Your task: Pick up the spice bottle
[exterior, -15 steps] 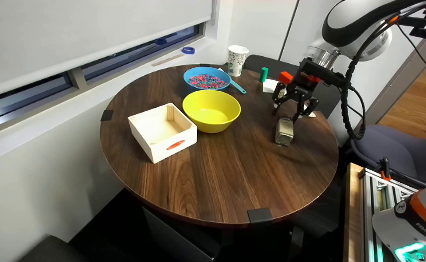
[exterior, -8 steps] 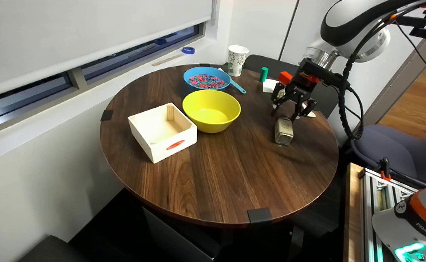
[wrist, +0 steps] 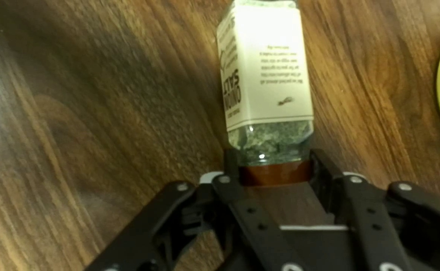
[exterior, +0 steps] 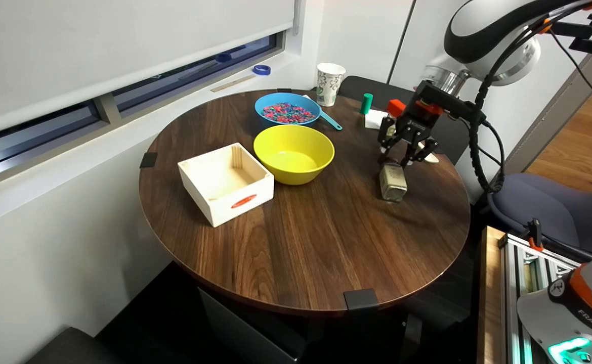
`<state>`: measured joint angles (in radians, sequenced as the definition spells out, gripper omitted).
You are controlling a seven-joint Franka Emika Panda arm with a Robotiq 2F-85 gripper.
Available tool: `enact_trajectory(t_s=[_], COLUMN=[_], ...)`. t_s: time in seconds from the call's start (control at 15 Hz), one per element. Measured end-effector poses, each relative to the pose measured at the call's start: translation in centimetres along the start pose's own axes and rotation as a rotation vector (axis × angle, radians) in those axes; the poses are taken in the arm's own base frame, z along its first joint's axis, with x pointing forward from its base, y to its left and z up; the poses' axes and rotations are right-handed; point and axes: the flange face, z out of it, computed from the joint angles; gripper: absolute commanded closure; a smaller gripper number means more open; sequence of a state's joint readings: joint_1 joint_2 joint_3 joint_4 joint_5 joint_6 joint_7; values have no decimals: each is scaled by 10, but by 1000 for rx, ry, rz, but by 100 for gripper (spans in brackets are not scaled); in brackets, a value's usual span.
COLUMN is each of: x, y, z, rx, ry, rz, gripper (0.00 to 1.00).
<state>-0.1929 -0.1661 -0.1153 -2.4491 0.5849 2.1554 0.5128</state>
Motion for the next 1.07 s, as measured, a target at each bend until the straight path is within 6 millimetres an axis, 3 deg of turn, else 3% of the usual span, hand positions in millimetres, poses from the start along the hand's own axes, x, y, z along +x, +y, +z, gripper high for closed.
enact_trajectory(t_s=[0.6, 1.07], x=[-10, -31], y=[-34, -62], z=[-34, -41], rx=[-134, -258], ry=[109, 256], rz=[-102, -180], gripper=[75, 75])
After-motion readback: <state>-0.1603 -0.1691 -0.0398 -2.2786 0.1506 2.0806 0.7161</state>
